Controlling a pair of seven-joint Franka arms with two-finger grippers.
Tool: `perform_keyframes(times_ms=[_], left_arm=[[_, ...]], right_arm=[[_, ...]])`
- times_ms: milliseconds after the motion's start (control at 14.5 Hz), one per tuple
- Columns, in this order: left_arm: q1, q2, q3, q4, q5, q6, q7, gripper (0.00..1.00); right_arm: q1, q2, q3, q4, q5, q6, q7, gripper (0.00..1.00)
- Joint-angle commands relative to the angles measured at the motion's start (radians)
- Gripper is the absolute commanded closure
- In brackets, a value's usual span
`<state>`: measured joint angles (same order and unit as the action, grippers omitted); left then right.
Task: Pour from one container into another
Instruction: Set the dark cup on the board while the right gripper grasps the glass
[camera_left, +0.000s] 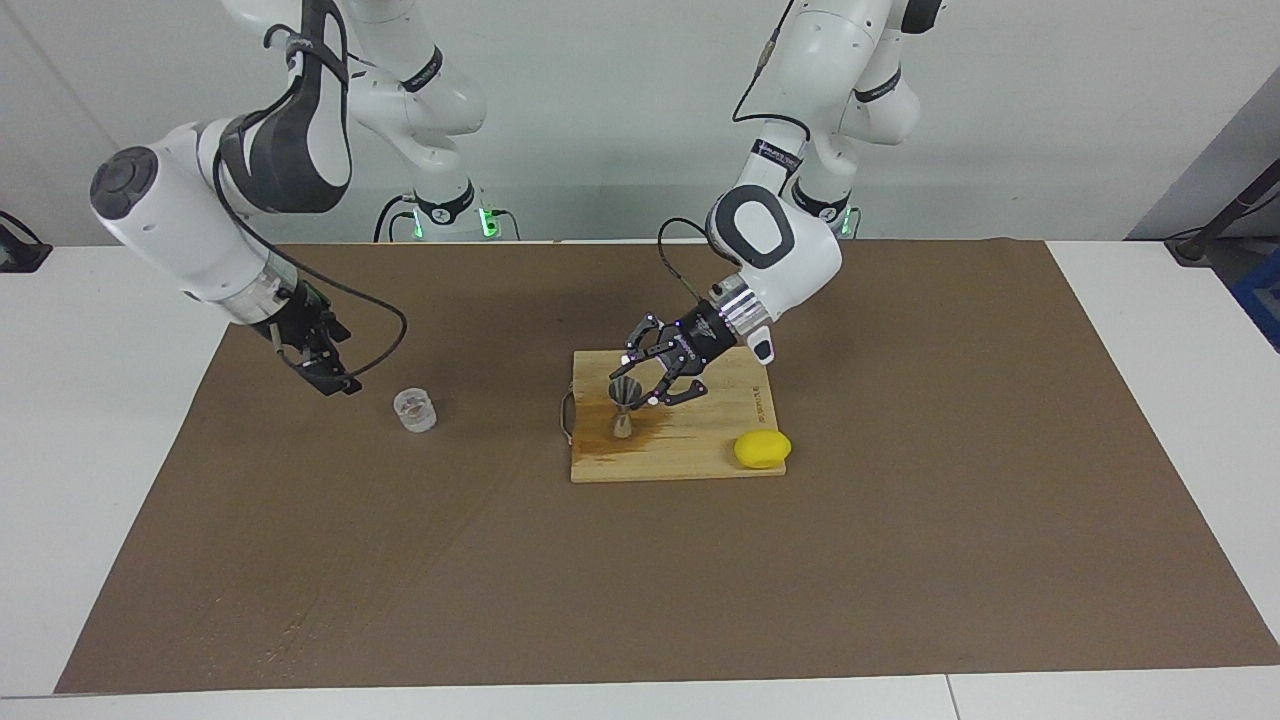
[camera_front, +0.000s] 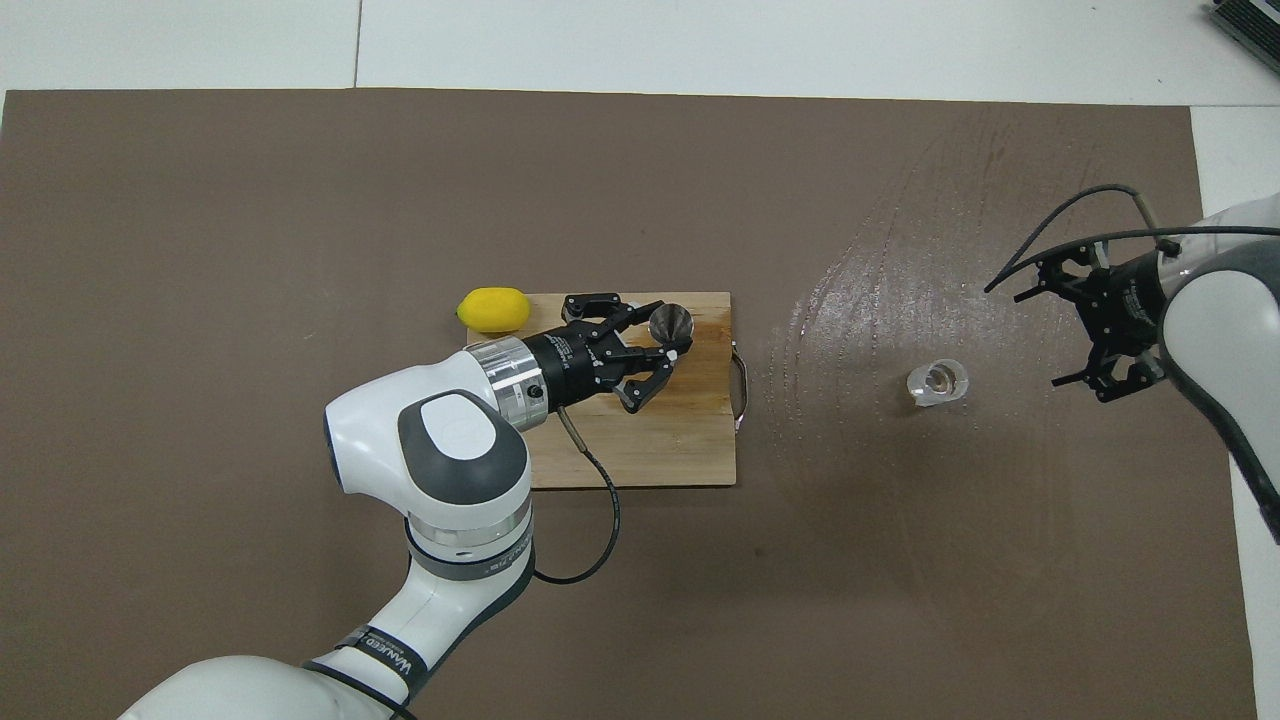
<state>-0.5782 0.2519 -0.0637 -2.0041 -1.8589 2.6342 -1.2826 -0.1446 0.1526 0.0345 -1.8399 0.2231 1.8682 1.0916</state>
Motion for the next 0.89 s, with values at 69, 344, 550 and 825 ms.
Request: perform_keyframes(times_ms=[69,344,550,825], left_arm=[[-0.02,0.007,0.013,0.005,-0.013,0.015,-0.004,1.0],[-0.018,0.006,0.015,-0.004,0.027,0.013,-0.006,1.0],[-0.018,0.007,0.016,-0.013,0.046,0.013,-0.006,1.0],[-0.018,0.007,0.016,-0.021,0.061,0.015,-0.006,1.0]], right_arm=[[-0.056,-0.013,0.008,-0.134,0.117,0.112,0.017,0.0],[-0.056,0.036,0.008,-0.217,0.149,0.241,-0.01,0.0],[-0.056,0.051,0.01,-0.26,0.171,0.298,-0.05,0.0],[-0.052,0.108,0.01,-0.275,0.244,0.344,-0.13,0.0]])
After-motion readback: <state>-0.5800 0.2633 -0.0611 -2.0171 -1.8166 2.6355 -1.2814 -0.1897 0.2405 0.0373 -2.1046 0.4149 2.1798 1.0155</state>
